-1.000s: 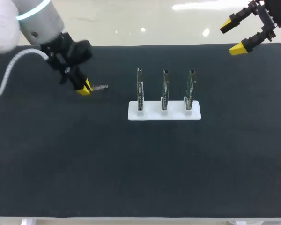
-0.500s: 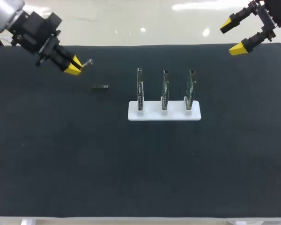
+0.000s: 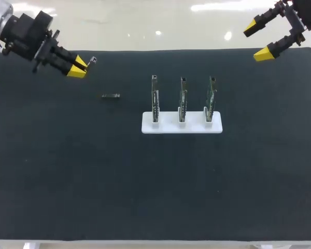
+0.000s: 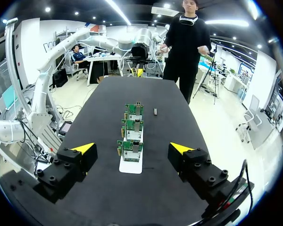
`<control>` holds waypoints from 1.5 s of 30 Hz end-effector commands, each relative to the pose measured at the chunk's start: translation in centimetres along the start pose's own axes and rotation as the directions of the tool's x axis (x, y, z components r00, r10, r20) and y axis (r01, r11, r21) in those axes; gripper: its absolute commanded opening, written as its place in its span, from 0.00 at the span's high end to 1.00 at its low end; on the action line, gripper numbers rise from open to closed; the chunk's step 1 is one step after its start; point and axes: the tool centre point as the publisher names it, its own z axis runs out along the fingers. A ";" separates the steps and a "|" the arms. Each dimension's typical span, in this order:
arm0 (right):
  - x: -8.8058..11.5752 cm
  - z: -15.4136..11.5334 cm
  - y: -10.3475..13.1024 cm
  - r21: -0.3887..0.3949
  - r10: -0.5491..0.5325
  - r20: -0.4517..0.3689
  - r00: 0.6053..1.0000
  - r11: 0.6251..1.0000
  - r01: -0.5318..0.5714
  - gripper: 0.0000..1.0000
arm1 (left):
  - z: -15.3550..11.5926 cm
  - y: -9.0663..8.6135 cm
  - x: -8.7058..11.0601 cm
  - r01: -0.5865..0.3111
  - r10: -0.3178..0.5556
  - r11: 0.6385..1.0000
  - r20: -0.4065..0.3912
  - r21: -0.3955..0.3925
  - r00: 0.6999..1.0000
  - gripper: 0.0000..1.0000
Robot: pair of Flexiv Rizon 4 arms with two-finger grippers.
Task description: Pick up the optical module with the left hand, and insert it into the network port with the right hand.
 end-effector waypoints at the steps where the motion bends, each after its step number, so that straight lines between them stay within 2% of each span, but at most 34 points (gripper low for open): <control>1: 0.0 0.0 -0.1 -0.001 0.000 0.000 1.000 1.000 0.000 0.00 | 0.0 -0.4 -0.1 -0.002 0.002 1.000 -0.001 -0.010 1.000 1.00; 6: 0.0 0.0 -0.1 -0.001 0.000 0.000 1.000 1.000 0.000 0.00 | 0.0 -0.4 -0.1 -0.002 0.002 1.000 -0.001 -0.010 1.000 1.00; 9: 0.0 0.0 -0.1 -0.001 0.000 0.000 1.000 1.000 0.000 0.00 | 0.6 -0.2 -0.6 -0.041 0.042 0.999 0.089 -0.017 0.995 1.00; 12: 0.0 0.0 -0.1 -0.001 0.000 0.000 1.000 1.000 0.000 0.00 | 2.2 0.3 -2.7 -0.048 0.057 0.997 0.192 -0.054 0.980 1.00; 15: 0.0 0.0 -0.1 -0.001 0.000 0.000 1.000 1.000 0.000 0.00 | 4.0 0.8 -5.0 -0.027 0.049 0.996 0.256 -0.089 0.965 1.00; 21: 0.0 0.0 -0.1 -0.001 0.000 0.000 1.000 1.000 0.000 0.00 | 7.1 0.9 -8.1 -0.009 0.050 0.992 0.334 -0.123 0.941 1.00; 28: 0.0 0.0 -0.1 -0.001 0.000 0.000 1.000 1.000 0.000 0.00 | 8.9 0.8 -10.4 0.012 0.039 0.992 0.384 -0.129 0.922 1.00; 35: 0.0 0.0 -0.1 -0.001 0.000 0.000 1.000 1.000 0.000 0.00 | 10.9 1.2 -11.2 0.046 0.010 0.991 0.420 -0.123 0.908 1.00; 42: 0.0 0.0 -0.1 -0.001 0.000 0.000 1.000 1.000 0.000 0.00 | 12.4 1.9 -11.7 0.033 0.002 0.997 0.435 -0.075 0.900 1.00; 45: 0.0 0.0 -0.1 -0.001 0.000 0.000 1.000 1.000 0.000 0.00 | 12.9 2.6 -11.9 0.032 0.006 0.996 0.437 -0.079 0.900 1.00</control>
